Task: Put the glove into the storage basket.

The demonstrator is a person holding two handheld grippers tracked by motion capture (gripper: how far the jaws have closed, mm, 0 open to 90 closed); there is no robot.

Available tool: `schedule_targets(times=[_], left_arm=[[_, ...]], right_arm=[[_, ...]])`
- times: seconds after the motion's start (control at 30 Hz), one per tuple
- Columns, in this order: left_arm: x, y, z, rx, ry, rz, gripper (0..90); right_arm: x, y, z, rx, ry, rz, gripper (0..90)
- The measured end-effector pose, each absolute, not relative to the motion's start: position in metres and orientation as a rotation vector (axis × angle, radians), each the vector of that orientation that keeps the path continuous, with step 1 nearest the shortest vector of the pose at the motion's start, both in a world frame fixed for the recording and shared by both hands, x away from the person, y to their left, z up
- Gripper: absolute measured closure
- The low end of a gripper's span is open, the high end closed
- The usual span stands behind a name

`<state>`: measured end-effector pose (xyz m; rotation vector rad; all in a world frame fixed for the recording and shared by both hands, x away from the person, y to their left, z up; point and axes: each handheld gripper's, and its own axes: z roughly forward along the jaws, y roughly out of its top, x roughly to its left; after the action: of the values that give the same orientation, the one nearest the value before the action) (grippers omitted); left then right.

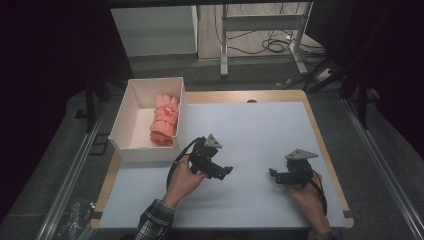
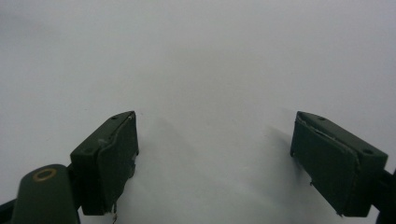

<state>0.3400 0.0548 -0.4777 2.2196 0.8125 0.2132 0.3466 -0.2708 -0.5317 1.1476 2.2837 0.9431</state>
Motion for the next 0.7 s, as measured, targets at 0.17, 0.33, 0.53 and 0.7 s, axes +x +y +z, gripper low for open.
schedule_targets(times=[0.17, 0.33, 0.53, 0.7], left_arm=[[0.337, 0.057, -0.491, 2.223, 0.819, 0.198, 3.6], [0.334, 0.061, -0.502, 2.223, 0.826, 0.183, 3.5], [0.330, 0.066, -0.517, 2.238, 0.836, 0.193, 3.2], [0.327, 0.072, -0.530, 2.250, 0.864, 0.221, 2.1]], right_arm=[[0.347, -0.271, -0.532, 1.147, 2.284, 0.944, 15.4], [0.347, -0.271, -0.532, 1.148, 2.284, 0.943, 15.4], [0.347, -0.271, -0.532, 1.148, 2.283, 0.943, 15.4], [0.347, -0.271, -0.532, 1.148, 2.284, 0.943, 15.4]])
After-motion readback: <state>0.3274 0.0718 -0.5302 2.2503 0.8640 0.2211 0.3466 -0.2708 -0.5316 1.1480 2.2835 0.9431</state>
